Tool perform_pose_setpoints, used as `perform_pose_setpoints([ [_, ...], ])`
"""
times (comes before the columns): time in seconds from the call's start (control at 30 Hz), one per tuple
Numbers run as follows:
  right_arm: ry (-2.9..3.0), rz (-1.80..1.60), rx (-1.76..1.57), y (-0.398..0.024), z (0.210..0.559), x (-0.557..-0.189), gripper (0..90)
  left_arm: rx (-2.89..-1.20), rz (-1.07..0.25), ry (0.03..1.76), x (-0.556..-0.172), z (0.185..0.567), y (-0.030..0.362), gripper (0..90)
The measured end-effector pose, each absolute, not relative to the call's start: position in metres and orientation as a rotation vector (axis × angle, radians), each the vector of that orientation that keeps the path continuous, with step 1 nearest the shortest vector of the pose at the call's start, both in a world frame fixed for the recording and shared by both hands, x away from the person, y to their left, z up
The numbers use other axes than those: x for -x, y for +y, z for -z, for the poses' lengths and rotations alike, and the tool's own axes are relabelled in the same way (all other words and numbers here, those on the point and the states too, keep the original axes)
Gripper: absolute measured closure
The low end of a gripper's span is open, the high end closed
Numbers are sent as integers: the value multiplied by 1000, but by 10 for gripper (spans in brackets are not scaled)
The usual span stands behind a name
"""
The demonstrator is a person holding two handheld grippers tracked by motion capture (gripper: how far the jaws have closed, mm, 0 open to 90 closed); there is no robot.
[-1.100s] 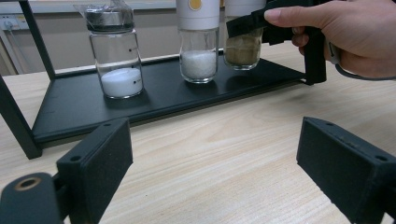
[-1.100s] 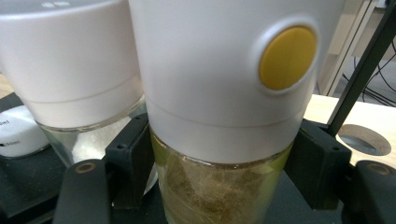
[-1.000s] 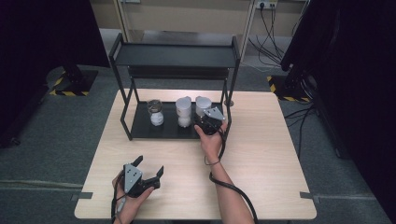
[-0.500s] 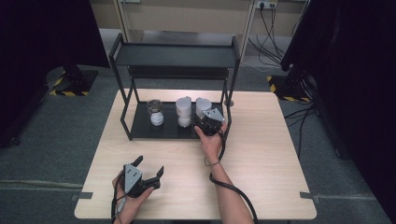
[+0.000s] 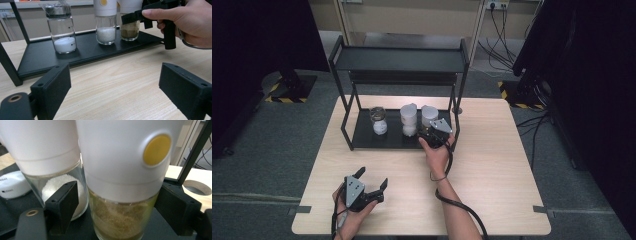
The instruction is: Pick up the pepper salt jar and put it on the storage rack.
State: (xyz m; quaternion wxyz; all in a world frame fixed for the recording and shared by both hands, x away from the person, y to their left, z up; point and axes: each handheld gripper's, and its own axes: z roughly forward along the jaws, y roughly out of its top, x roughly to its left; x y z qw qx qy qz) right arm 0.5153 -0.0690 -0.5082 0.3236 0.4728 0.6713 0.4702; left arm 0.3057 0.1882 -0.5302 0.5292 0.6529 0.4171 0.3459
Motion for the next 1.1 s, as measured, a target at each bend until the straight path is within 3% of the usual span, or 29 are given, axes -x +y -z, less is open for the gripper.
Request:
perform_pose_setpoints([
  [1.1, 1776, -1266, -1207, -72, 500, -484, 110, -1560, -826, 1000, -306, 530, 188, 100],
])
